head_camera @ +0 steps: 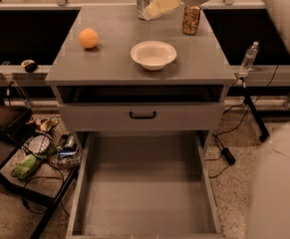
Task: Pick orange from middle drawer and place on counter
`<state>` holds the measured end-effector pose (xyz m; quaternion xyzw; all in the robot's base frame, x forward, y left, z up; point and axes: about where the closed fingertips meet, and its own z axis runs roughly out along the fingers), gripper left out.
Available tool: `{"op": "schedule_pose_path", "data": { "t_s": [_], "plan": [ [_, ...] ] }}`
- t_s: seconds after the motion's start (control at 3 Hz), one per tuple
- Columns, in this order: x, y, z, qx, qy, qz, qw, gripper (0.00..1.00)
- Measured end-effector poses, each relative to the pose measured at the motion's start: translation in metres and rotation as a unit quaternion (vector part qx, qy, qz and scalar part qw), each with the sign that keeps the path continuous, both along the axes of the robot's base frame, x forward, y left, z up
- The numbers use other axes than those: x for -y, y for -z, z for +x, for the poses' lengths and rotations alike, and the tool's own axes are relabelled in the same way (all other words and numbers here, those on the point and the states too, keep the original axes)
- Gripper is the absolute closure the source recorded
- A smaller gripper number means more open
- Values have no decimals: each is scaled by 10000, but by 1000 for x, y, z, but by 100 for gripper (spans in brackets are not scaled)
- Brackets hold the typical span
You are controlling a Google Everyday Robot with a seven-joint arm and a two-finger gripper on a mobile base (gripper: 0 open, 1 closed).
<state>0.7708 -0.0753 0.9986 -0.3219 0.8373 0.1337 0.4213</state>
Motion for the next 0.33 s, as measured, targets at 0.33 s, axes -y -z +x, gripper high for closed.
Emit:
{"op": "schedule_pose_path", "data": {
  "t_s": [0.33],
  "plan": [
    [64,12,-26,-56,805,17,9967,0]
  ]
}}
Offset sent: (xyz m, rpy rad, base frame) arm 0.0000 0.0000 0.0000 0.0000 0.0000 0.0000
